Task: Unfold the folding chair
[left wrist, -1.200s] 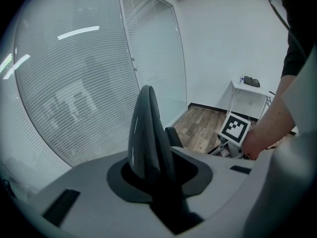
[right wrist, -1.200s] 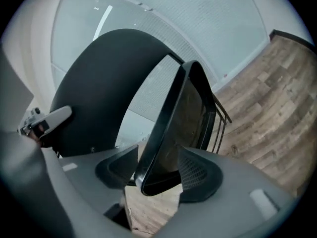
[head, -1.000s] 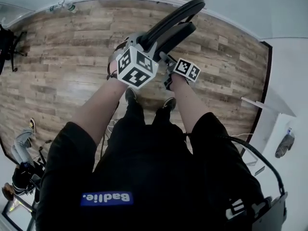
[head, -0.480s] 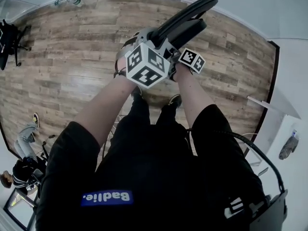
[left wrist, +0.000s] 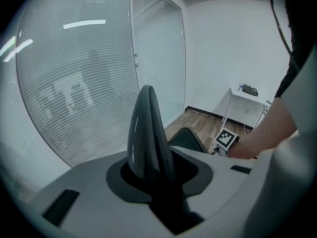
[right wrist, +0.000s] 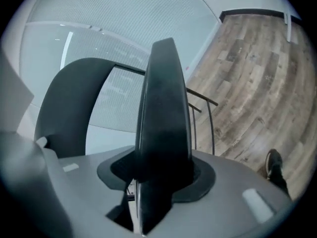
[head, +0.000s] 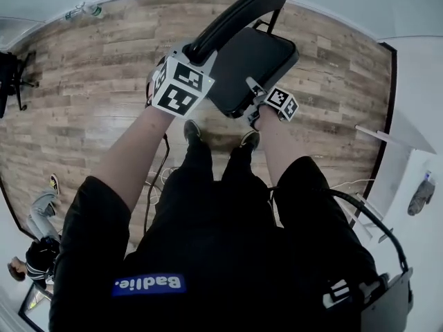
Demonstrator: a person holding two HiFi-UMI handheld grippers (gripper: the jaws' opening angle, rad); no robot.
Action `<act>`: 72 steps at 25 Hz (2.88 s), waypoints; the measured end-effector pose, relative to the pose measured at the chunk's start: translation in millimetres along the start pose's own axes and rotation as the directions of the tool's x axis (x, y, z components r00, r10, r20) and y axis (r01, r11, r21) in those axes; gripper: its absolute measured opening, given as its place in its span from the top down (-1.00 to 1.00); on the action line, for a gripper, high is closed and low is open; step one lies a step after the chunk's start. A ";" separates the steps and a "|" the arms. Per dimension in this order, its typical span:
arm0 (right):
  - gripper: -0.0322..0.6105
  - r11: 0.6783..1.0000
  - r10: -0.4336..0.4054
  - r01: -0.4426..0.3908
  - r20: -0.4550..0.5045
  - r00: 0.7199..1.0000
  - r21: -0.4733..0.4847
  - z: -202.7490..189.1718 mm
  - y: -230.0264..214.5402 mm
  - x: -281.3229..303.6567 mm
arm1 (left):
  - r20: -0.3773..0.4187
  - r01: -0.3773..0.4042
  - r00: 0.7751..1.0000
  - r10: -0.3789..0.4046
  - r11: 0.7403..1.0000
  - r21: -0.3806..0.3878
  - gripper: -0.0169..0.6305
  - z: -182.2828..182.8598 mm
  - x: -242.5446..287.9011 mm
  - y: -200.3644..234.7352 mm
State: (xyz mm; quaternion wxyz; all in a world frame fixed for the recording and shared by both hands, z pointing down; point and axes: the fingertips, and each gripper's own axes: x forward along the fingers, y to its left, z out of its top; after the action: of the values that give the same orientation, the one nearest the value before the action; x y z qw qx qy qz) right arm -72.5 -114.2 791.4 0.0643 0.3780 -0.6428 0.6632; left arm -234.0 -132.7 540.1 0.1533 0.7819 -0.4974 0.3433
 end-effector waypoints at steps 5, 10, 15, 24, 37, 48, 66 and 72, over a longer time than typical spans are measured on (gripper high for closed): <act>0.32 1.000 0.009 -0.009 -0.008 1.000 0.010 6.2 -58.8 -21.9 | 0.009 0.021 1.000 -0.021 1.000 -0.004 0.66 -0.6 12.6 -29.6; 0.32 0.999 0.033 -0.033 -0.020 0.999 0.020 4.6 -88.8 -34.6 | 0.008 0.025 1.000 -0.025 1.000 -0.006 0.66 -3.0 17.9 -55.4; 0.30 0.999 0.048 -0.048 -0.014 0.999 0.022 7.9 -117.1 -41.7 | 0.002 0.021 1.000 -0.021 1.000 -0.016 0.66 -6.8 25.4 -67.6; 0.23 0.998 0.055 -0.055 -0.006 0.998 0.030 12.6 -192.1 -55.7 | 0.009 0.062 0.998 -0.062 0.998 -0.016 0.66 -16.1 47.5 -107.8; 0.10 0.988 0.149 -0.149 0.006 0.989 0.048 10.5 -257.8 -42.2 | 0.053 0.124 0.991 -0.120 0.987 -0.098 0.66 -40.6 76.3 -74.8; 0.04 0.979 0.194 -0.196 0.031 0.980 0.057 3.3 -305.4 -22.2 | 0.089 0.153 0.986 -0.140 0.977 -0.151 0.66 -74.7 101.8 -37.1; -0.21 0.981 0.174 -0.179 0.073 0.982 0.074 -3.5 -380.2 2.2 | 0.121 0.174 0.981 -0.150 0.958 -0.227 0.60 -120.6 142.3 -9.6; -0.40 0.991 0.065 -0.076 0.103 0.993 0.107 -3.4 -383.8 -3.0 | 0.106 0.128 0.989 -0.106 0.966 -0.223 0.55 -120.3 143.0 -6.0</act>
State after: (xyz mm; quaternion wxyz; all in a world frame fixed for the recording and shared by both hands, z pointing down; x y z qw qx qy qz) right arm 147.4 -46.5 1098.6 -0.0121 0.3907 -0.6205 0.6799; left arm -236.4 -156.3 725.6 0.2390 0.8022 -0.4931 0.2371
